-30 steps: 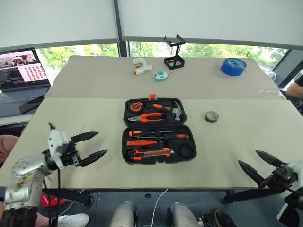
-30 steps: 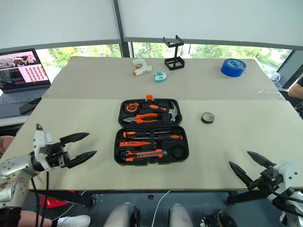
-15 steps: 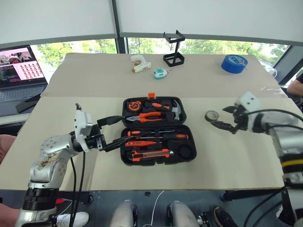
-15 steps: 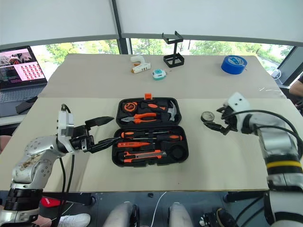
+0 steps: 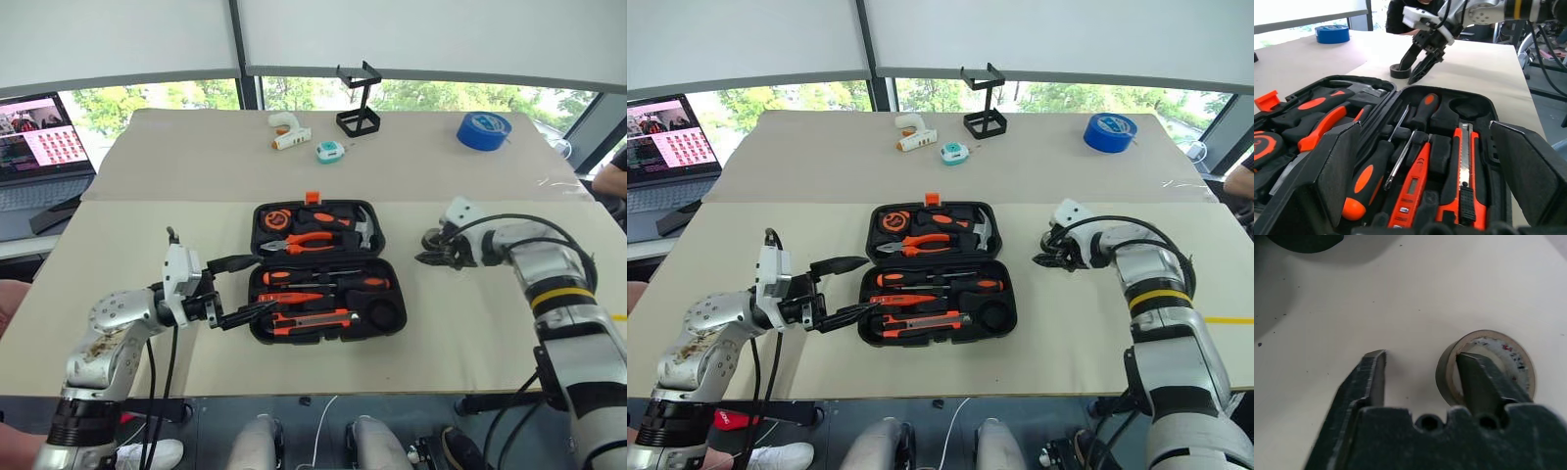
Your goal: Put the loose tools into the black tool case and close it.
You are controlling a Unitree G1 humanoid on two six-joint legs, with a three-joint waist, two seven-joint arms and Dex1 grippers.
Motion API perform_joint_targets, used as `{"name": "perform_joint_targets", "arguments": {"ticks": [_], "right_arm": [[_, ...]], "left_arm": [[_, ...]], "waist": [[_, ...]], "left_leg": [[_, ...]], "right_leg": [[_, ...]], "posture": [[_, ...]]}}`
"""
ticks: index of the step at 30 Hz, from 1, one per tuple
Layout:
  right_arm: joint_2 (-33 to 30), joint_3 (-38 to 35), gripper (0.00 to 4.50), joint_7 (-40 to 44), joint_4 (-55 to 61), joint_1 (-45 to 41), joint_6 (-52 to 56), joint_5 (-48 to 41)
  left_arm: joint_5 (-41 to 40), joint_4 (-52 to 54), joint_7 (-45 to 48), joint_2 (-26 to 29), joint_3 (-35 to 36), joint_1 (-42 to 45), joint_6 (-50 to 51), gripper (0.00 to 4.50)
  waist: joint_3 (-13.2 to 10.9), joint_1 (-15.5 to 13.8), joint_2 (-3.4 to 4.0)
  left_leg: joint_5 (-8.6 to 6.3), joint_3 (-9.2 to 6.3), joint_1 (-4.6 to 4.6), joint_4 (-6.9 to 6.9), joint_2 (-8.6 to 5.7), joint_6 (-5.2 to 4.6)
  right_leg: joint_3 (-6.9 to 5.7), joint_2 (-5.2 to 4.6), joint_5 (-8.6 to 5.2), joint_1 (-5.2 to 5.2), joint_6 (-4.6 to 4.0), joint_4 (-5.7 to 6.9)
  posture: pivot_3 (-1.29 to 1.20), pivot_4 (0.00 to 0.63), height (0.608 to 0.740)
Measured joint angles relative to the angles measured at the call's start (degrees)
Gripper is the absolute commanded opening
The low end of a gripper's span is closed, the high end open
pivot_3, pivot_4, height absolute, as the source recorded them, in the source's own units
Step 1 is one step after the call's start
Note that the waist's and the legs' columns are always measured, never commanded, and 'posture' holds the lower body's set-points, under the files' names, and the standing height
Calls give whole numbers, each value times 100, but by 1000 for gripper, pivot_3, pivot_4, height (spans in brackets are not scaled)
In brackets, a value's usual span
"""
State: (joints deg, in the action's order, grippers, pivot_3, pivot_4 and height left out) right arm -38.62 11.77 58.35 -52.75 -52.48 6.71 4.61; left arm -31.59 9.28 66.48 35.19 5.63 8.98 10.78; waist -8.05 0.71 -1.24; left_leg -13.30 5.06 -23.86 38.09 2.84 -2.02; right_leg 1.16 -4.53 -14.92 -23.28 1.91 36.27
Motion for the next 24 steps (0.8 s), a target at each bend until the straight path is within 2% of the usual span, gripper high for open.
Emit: {"name": "perform_joint_targets", "arguments": {"ticks": [4,7,11,13,14,15,17,21,24], "right_arm": [[7,-6,40,-122,-310,-149,-140,134],[3,-12,12,-72,-410,-204,-191,173],[-54,-125,12,555,-126,-174,-332,-3],[-260,-224,12,1622,1237,221,311,-761],[-314,-252,12,1946,1772,333,607,-1046],[-514,-265,12,2327,2802,624,1256,-1493],[-783,-218,12,2689,4169,980,2051,-1977],[-1013,-78,12,2616,5821,1535,3190,-2415],[-984,151,12,2282,6454,1944,3540,-2470]], "left_arm": [[0,7,8,49,-20,-11,6,4500],[0,54,5,54,-20,-44,4,4500],[2,131,79,58,-24,-129,-67,4500],[-1,169,310,105,-29,-277,-255,4500],[-1,171,415,133,-32,-331,-315,4500],[-5,192,597,160,-60,-368,-408,4500],[-10,232,819,232,-61,-505,-523,4500],[-4,252,937,217,-58,-661,-747,4500],[-5,350,866,173,-53,-850,-777,4500]], "waist": [[0,-1,1],[0,6,1],[-5,7,8],[-9,0,15],[-12,0,19],[-14,-6,23],[-14,-15,23],[-14,-33,22],[-14,-36,20]], "left_leg": [[0,-1,1,0,0,1],[0,-1,1,0,0,1],[0,-1,1,-1,1,1],[-1,-7,2,-6,12,0],[-1,-9,1,-7,13,0],[-2,-13,-2,-9,15,0],[-5,-17,5,-11,18,3],[-4,-16,10,-12,7,6],[-3,-16,9,-10,2,7]], "right_leg": [[-2,-1,0,1,0,1],[-1,-1,0,1,0,1],[-1,-1,0,0,0,3],[-2,-1,0,0,0,1],[-3,-1,0,0,0,4],[-10,0,0,-2,0,2],[-18,-2,0,3,0,3],[-22,-23,3,6,-5,4],[-23,-25,3,5,-5,4]], "posture": [[0,150,740],[0,150,740],[0,150,740],[0,150,740],[0,150,740],[0,150,740],[0,150,740],[0,150,740],[0,150,740]]}}
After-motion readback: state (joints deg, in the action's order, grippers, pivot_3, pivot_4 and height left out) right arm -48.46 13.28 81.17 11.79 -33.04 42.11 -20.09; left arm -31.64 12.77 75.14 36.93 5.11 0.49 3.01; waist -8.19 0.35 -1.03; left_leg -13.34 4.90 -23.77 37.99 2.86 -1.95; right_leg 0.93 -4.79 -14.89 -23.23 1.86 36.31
